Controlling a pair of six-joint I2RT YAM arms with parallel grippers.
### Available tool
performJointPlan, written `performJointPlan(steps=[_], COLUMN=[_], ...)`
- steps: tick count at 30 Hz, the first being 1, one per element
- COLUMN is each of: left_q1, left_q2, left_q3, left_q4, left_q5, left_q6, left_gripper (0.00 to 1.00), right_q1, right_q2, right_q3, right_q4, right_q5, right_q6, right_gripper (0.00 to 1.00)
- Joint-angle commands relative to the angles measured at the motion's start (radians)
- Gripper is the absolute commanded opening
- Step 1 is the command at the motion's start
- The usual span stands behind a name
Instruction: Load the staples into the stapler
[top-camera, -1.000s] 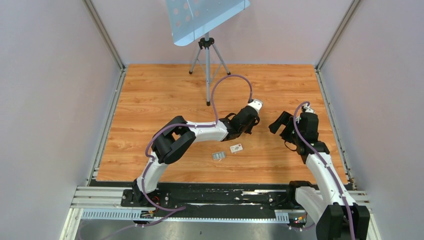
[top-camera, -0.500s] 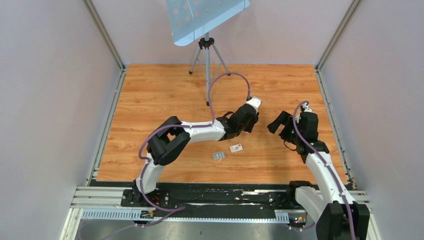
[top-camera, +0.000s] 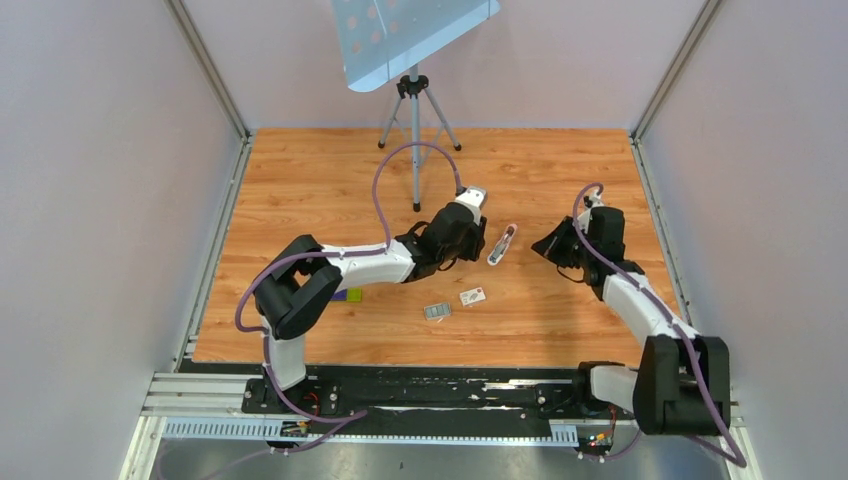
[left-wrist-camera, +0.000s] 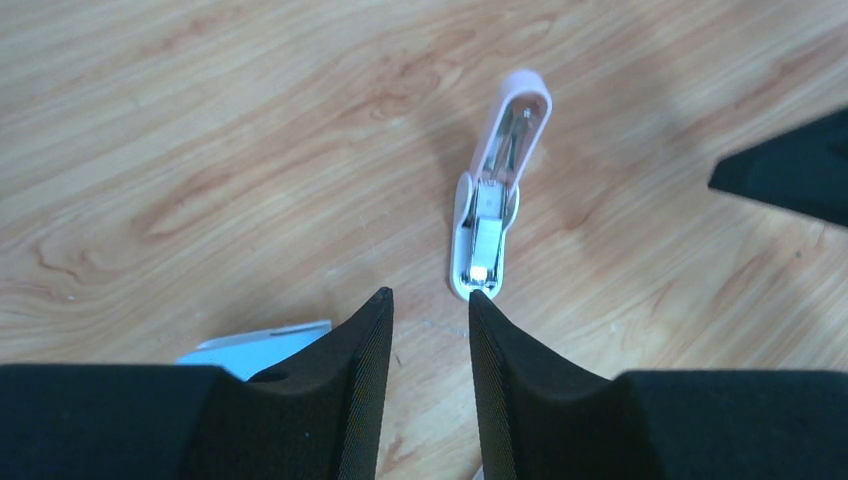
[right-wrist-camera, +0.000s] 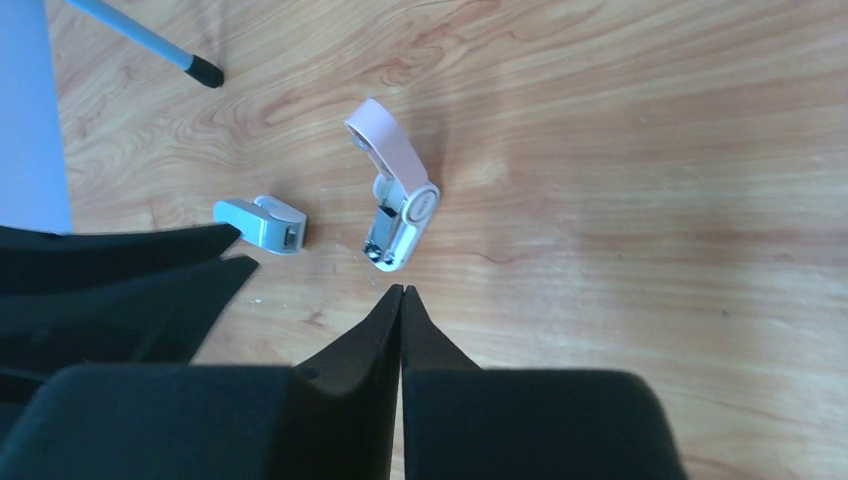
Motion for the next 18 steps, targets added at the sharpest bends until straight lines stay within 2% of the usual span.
performJointPlan(steps=[1,9,18], left_q1=[-0.005,-0.005,-0.005], left_q2=[0.02,0.093,0.133], left_q3=[-0.03,-0.035,-0.033], left_q4=[0.076,0.126,0.156], left_q5=[0.07,0.103,0.126], left_q6=[0.01,0.004,-0.005], left_gripper=[0.35,0.29,0.25], right_q1=[0.05,0.125,0.228], right_q2=[0.09,0.248,0.364], right_q3=[0.076,0.189,0.268], right_q4=[0.07,0.041,-0.011], right_q5=[-0.061,-0.035,0.097], right_q6=[-0.016,-0.067,-0.125], right_gripper=[0.02,0.04,0.05])
